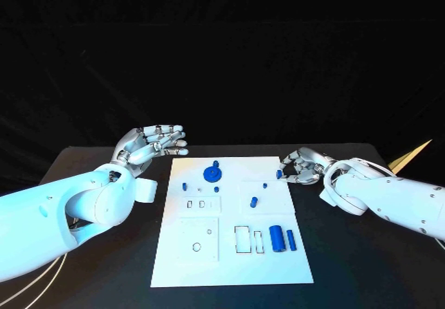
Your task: Assemble the parts on the task board
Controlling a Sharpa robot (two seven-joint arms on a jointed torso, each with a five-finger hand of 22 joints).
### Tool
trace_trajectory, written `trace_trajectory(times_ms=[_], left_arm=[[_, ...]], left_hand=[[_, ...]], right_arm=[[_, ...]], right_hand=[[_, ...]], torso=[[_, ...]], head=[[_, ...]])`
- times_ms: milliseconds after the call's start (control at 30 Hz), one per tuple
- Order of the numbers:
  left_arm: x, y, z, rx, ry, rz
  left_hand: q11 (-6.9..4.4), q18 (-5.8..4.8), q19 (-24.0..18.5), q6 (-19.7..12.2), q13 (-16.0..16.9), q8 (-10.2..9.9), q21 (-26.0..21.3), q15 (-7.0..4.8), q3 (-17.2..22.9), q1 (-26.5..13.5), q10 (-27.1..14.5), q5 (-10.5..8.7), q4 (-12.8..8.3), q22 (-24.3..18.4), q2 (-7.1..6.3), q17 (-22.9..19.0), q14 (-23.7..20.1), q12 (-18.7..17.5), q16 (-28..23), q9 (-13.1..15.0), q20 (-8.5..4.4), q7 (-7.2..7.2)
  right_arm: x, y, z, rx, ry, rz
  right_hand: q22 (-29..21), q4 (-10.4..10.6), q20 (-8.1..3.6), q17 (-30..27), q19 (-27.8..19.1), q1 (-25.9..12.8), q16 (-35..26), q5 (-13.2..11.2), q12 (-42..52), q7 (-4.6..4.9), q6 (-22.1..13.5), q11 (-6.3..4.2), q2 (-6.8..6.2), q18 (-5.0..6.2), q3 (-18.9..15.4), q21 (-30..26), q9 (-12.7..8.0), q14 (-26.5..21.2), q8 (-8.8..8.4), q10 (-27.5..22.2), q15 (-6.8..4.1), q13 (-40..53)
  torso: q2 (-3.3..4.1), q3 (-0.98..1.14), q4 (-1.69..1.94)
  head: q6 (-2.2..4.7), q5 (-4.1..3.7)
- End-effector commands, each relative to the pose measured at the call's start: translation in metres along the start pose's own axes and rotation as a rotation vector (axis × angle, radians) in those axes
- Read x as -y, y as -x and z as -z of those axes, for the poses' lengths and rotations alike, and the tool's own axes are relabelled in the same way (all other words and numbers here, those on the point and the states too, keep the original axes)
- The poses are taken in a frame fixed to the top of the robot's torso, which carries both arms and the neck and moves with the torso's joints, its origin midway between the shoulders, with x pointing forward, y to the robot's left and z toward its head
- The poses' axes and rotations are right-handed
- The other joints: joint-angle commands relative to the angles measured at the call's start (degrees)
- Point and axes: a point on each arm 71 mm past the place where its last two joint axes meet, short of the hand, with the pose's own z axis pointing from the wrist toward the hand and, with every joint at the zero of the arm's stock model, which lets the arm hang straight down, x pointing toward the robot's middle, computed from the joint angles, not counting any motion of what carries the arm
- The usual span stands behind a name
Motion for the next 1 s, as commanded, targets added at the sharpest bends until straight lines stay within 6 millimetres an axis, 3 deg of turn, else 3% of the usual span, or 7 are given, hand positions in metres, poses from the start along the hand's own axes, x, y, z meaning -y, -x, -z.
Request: trace_trajectory(times_ms=[33, 500, 733, 1000], left_arm=[[0.0006, -0.0012, -0.0005, -0.004, -0.003, 0.002], [0.0005, -0.0005, -0.0003, -0.003, 0.0, 0.001], [0.0004, -0.0002, -0.0001, -0.002, 0.003, 0.0], [0.0004, 0.0003, 0.0, -0.001, 0.004, 0.0]], left_hand=[[0.12, 0.66, -0.9, -0.1, 0.57, 0.87, 1.24, -0.29, 1.59, -0.56, 0.25, 0.16, -0.76, 1.02, -0.79, 0.89, -0.57, -0.49, 0.52, 0.9, -0.4, 0.2], [0.13, 0.66, -1.1, -0.07, 0.56, 0.88, 1.51, -0.29, 1.66, -0.5, 0.27, 0.17, -0.99, 1.19, -0.75, 1.07, -0.6, -0.5, 0.5, 0.94, -0.42, 0.22], [0.19, 0.65, -1.2, -0.19, 0.54, 0.8, 1.68, -0.27, 1.62, -0.61, 0.19, 0.15, -1.04, 1.3, -0.78, 1.17, -0.63, -0.55, 0.48, 0.93, -0.42, 0.39], [0.23, 0.65, -1.26, -0.27, 0.53, 0.76, 1.75, -0.25, 1.61, -0.64, 0.14, 0.15, -1.07, 1.34, -0.78, 1.22, -0.65, -0.57, 0.47, 0.92, -0.41, 0.44]], right_arm=[[-0.0029, -0.0035, -0.0002, -0.009, 0.01, -0.002], [-0.0052, -0.0057, -0.0026, -0.011, 0.01, -0.003], [-0.0053, -0.0062, -0.0038, -0.011, 0.005, -0.003], [-0.0061, -0.007, -0.0044, -0.014, 0.005, -0.004]], right_hand=[[11.58, -0.29, 0.36, 16.0, 3.16, 0.34, 0.78, 0.41, 1.48, 0.14, 0.94, -0.21, 1.47, -1.03, 1.73, 0.63, -0.25, 6.07, 0.18, 1.11, 0.0, 3.79], [11.85, -0.29, -0.05, 16.0, 3.36, 0.06, 0.78, 0.42, 2.05, -0.45, 1.97, -0.76, 2.0, -1.11, 3.09, 0.95, -0.35, 6.07, 0.56, 1.81, -0.48, 4.29], [11.98, -1.02, -0.73, 16.0, 3.44, 0.29, 0.78, 0.5, 2.16, -1.19, 3.69, -1.46, 4.8, -1.14, 7.8, 1.02, -0.43, 6.07, 1.47, 2.1, -1.16, 4.5], [12.09, -1.77, -0.96, 16.0, 3.51, 0.03, 0.78, 0.44, 2.26, -1.45, 4.29, -1.69, 5.3, -1.17, 9.64, 1.13, -0.28, 6.07, 2.07, 2.28, -1.4, 4.64]], torso=[[-0.02, 0.01, -0.01], [-0.02, -0.06, -0.02], [-0.05, -0.04, 0.02], [-0.04, -0.01, -0.01]], head=[[-0.03, 0.02], [-0.19, -0.09], [-0.21, -0.07], [-0.25, -0.02]])
